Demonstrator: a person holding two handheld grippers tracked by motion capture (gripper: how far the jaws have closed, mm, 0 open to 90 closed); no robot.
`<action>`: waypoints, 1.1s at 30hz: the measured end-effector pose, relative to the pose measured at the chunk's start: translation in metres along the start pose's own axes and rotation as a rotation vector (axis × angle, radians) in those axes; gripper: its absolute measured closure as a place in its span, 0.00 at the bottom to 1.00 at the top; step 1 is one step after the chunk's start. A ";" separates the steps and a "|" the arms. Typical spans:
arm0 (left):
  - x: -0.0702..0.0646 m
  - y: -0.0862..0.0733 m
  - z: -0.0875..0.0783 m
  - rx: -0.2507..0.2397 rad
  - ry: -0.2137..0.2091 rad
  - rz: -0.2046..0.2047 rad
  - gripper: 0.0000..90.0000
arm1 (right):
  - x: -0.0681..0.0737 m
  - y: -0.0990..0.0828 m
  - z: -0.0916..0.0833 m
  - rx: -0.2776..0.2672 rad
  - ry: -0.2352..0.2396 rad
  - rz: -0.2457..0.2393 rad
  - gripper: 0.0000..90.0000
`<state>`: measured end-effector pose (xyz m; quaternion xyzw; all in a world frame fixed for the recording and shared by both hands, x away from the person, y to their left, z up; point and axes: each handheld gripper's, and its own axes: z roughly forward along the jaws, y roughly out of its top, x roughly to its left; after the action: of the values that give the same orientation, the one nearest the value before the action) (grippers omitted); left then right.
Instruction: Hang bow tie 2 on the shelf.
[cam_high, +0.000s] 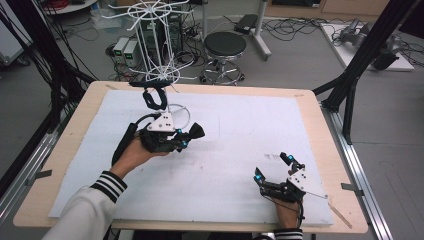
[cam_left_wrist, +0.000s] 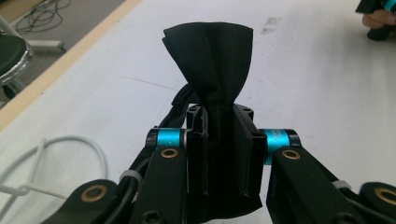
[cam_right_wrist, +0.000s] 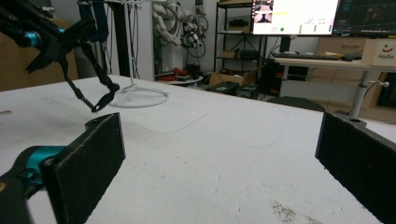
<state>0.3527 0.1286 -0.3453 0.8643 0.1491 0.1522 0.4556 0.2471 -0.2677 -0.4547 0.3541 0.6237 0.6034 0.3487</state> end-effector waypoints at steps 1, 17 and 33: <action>0.001 0.001 -0.002 -0.004 0.004 0.001 0.85 | 0.000 0.000 0.000 0.000 0.000 -0.002 0.01; 0.011 0.021 -0.029 -0.094 0.036 -0.011 0.85 | 0.000 0.000 0.000 -0.003 0.000 -0.008 0.01; 0.016 0.041 -0.042 -0.139 0.061 -0.014 0.85 | 0.001 0.000 0.000 0.004 0.001 0.002 0.01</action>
<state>0.3553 0.1436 -0.2870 0.8244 0.1581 0.1852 0.5109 0.2467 -0.2669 -0.4547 0.3550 0.6248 0.6027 0.3469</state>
